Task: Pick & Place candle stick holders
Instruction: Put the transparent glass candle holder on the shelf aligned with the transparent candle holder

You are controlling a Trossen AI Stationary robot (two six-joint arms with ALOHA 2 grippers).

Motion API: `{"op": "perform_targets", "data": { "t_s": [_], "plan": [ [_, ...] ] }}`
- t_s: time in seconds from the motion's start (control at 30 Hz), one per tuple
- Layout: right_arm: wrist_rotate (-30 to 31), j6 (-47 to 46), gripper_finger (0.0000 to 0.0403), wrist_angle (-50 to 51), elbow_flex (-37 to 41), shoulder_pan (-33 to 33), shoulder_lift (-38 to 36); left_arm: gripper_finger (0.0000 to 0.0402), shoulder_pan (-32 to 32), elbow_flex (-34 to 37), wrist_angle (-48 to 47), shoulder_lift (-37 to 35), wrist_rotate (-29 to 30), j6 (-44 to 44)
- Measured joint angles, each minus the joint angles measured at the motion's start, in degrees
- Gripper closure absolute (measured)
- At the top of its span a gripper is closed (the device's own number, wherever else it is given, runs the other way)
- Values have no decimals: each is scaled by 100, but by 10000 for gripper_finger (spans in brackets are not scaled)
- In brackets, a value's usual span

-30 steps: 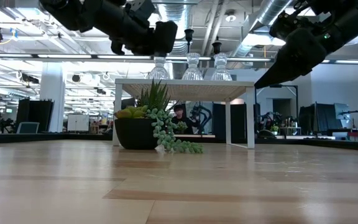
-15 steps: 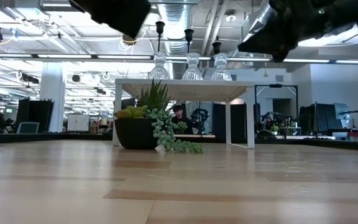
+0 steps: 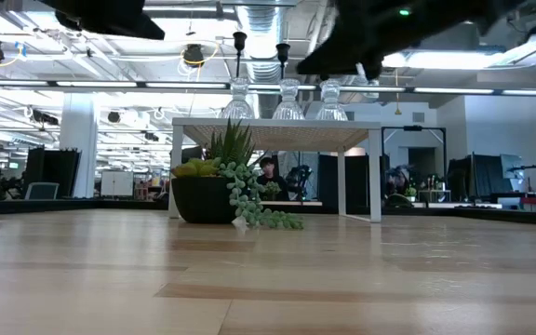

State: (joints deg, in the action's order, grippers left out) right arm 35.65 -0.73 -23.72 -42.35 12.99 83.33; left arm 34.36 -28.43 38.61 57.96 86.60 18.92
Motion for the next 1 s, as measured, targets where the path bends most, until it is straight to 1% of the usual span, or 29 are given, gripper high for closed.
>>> {"op": "perform_targets", "data": {
  "t_s": [0.07,0.13,0.3,0.43,0.5,0.63,0.7,0.87,1.0],
  "plan": [
    [523,101,403,-15,-314,-17,284,398,-4,85,2,-208,-148,80],
    [901,133,403,-43,-615,-67,581,398,-1,162,-2,-398,-212,287],
    [1054,317,403,-492,-1396,-252,1449,398,20,354,1,-736,-220,508],
    [1693,689,403,-619,-2038,-384,2131,398,36,516,-20,-895,-231,520],
    [1883,867,403,-621,-2326,-433,2369,398,46,525,11,-953,-224,522],
    [1886,929,403,-660,-2792,-577,2696,398,95,545,1,-987,-224,536],
    [2014,980,403,-631,-2924,-653,2792,398,129,545,2,-992,-225,616],
    [2512,1081,403,-620,-3003,-807,2844,398,136,545,1,-998,-231,633],
    [2620,1079,403,-657,-3003,-845,2848,398,136,545,0,-998,-233,636]
  ]
}}
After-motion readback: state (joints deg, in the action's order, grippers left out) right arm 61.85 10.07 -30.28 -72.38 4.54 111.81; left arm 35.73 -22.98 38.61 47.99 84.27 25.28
